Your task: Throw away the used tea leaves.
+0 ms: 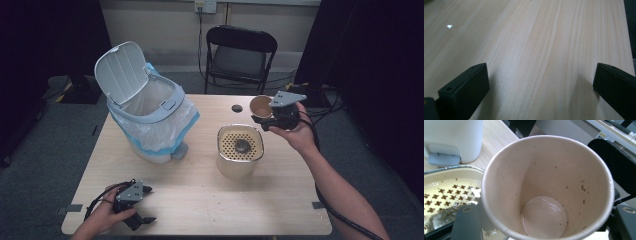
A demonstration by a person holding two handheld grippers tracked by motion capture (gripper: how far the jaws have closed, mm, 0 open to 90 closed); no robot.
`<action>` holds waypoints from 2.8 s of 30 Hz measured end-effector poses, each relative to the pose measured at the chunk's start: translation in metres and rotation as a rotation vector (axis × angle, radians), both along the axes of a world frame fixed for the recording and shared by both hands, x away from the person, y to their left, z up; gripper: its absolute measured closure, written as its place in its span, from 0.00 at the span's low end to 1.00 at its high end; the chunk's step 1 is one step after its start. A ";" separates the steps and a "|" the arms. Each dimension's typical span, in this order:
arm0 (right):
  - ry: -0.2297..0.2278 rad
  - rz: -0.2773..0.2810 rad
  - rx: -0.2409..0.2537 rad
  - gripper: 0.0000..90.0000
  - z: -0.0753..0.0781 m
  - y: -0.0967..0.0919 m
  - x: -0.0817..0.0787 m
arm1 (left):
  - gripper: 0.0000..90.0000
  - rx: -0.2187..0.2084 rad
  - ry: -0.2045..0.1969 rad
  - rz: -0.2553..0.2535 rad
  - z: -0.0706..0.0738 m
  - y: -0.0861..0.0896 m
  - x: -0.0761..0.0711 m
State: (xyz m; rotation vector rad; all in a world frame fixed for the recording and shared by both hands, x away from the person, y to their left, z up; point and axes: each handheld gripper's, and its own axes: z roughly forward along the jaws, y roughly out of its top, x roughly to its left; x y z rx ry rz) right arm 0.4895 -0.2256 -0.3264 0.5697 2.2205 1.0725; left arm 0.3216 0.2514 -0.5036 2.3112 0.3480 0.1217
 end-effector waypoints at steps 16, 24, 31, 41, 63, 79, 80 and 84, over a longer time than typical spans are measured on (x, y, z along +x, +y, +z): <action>0.120 0.029 0.079 0.31 0.015 0.010 0.013 | 0.00 0.001 -0.004 -0.001 0.000 0.000 0.000; 0.164 0.035 0.115 0.31 0.022 0.017 0.017 | 0.00 0.001 -0.004 -0.001 0.000 0.000 0.000; 0.177 0.046 0.131 0.31 0.030 0.024 0.020 | 0.00 0.003 -0.002 -0.002 0.000 0.000 0.000; 0.193 0.061 0.130 0.31 0.038 0.034 0.022 | 0.00 0.003 -0.003 -0.003 0.000 0.000 0.000; 0.225 0.122 0.112 0.31 0.057 0.064 0.026 | 0.00 0.009 -0.002 -0.007 0.001 0.000 -0.001; 0.247 0.147 0.120 0.31 0.071 0.077 0.031 | 0.00 0.010 -0.003 -0.010 0.001 0.000 -0.001; 0.248 0.148 0.117 0.31 0.072 0.078 0.032 | 0.00 0.007 -0.001 -0.008 0.001 0.000 -0.001; 0.250 0.152 0.115 0.31 0.077 0.082 0.033 | 0.00 0.007 -0.001 -0.008 0.001 0.000 -0.001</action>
